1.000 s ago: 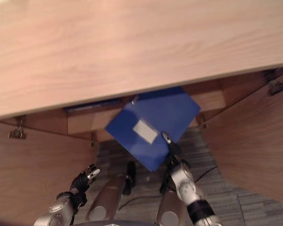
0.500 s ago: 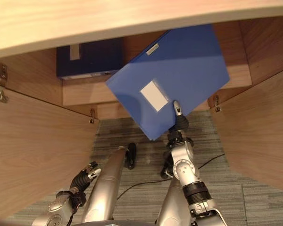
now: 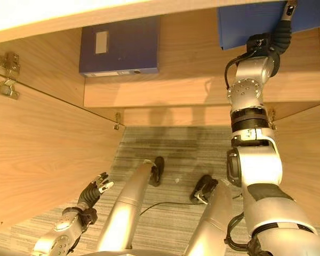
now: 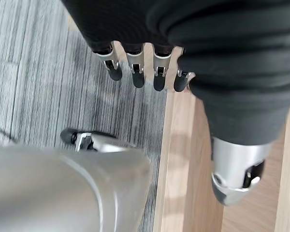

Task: Put the empty folder in the office cabinet

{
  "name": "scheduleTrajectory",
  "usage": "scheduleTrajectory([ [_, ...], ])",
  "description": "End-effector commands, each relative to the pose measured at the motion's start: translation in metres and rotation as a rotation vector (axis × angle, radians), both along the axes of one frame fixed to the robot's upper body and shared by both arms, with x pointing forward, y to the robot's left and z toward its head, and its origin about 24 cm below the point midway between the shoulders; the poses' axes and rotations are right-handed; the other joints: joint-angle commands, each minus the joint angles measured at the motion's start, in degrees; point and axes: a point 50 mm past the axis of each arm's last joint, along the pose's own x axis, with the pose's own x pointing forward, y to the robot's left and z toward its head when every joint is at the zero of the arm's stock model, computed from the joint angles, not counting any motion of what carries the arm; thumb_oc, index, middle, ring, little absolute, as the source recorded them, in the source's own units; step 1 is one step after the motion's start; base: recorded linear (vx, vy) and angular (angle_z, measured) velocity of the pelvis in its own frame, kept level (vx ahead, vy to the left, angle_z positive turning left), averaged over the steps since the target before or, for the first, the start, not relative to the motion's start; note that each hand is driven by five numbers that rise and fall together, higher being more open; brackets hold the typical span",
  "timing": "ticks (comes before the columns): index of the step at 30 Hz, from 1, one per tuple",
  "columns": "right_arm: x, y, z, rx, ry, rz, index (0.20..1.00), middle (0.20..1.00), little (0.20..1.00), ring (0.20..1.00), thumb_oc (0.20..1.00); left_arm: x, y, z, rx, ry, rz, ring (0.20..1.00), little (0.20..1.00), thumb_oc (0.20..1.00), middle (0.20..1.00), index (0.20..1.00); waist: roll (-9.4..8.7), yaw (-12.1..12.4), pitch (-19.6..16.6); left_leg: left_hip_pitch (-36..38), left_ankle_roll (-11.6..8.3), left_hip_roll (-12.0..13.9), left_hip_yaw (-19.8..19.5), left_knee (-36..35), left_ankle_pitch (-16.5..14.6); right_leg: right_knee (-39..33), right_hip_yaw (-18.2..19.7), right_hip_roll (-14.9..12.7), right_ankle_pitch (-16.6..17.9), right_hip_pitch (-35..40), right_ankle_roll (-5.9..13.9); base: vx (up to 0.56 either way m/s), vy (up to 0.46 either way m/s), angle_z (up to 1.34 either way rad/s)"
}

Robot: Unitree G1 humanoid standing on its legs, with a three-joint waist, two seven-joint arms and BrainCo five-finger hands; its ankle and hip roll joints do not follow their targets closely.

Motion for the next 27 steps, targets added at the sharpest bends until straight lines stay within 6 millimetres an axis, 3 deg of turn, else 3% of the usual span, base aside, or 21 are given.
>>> scheduleTrajectory([
  [1, -0.01, -0.005, 0.018, -0.133, -0.06, -0.04, 0.2, 0.2, 0.2, 0.2, 0.2, 0.001, 0.007, 0.013, 0.049, -0.062, -0.014, 1.0, 1.0, 1.0, 1.0, 1.0, 0.11, 0.16, -0.44, 3.0, 0.24, 0.82, -3.02, -2.33, -4.96, -6.47, 3.05, 0.46, -0.65, 4.2, 2.05, 0.0, 0.0, 0.0],
  [7, 0.0, -0.019, 0.019, -0.161, 0.071, -0.077, 0.2, 0.2, 0.2, 0.2, 0.2, 0.008, 0.011, 0.025, 0.09, -0.125, -0.029, 1.0, 1.0, 1.0, 1.0, 1.0, 0.3, 1.46, -0.22, 2.38, -0.2, 1.26, -3.27, -1.97, -4.9, -6.47, 1.82, 0.17, -0.56, 4.29, 2.62, 0.01, -0.001, 0.05],
  [9, 0.008, -0.024, 0.007, -0.223, 0.207, -0.087, 0.2, 0.2, 0.2, 0.2, 0.2, 0.009, 0.012, 0.025, 0.085, -0.127, -0.031, 1.0, 1.0, 1.0, 1.0, 1.0, 0.37, 2.19, -0.1, 2.31, -0.17, 1.35, -3.41, -1.83, -4.99, -6.51, 1.46, 0.0, -0.56, 4.51, 2.83, 0.0, -0.018, 0.05],
  [13, 0.015, -0.022, -0.006, -0.203, 0.278, -0.045, 0.2, 0.2, 0.2, 0.2, 0.2, 0.01, 0.013, 0.026, 0.096, -0.128, -0.038, 1.0, 1.0, 1.0, 1.0, 1.0, 0.88, 3.12, 0.15, 2.29, -0.24, 1.3, -3.6, -1.7, -5.1, -6.44, 1.08, -0.26, -0.88, 4.83, 3.0, 0.0, 0.0, 0.0],
  [27, 0.01, -0.027, 0.009, -0.014, 0.115, -0.029, 0.2, 0.2, 0.2, 0.2, 0.2, 0.014, 0.014, 0.031, 0.13, -0.161, -0.073, 1.0, 1.0, 1.0, 1.0, 1.0, 3.01, 5.9, 0.24, 1.66, -0.77, 0.63, -3.87, -1.49, -5.07, -5.54, -1.22, -2.42, -1.95, 5.85, 4.36, 0.01, 0.002, 0.08],
])
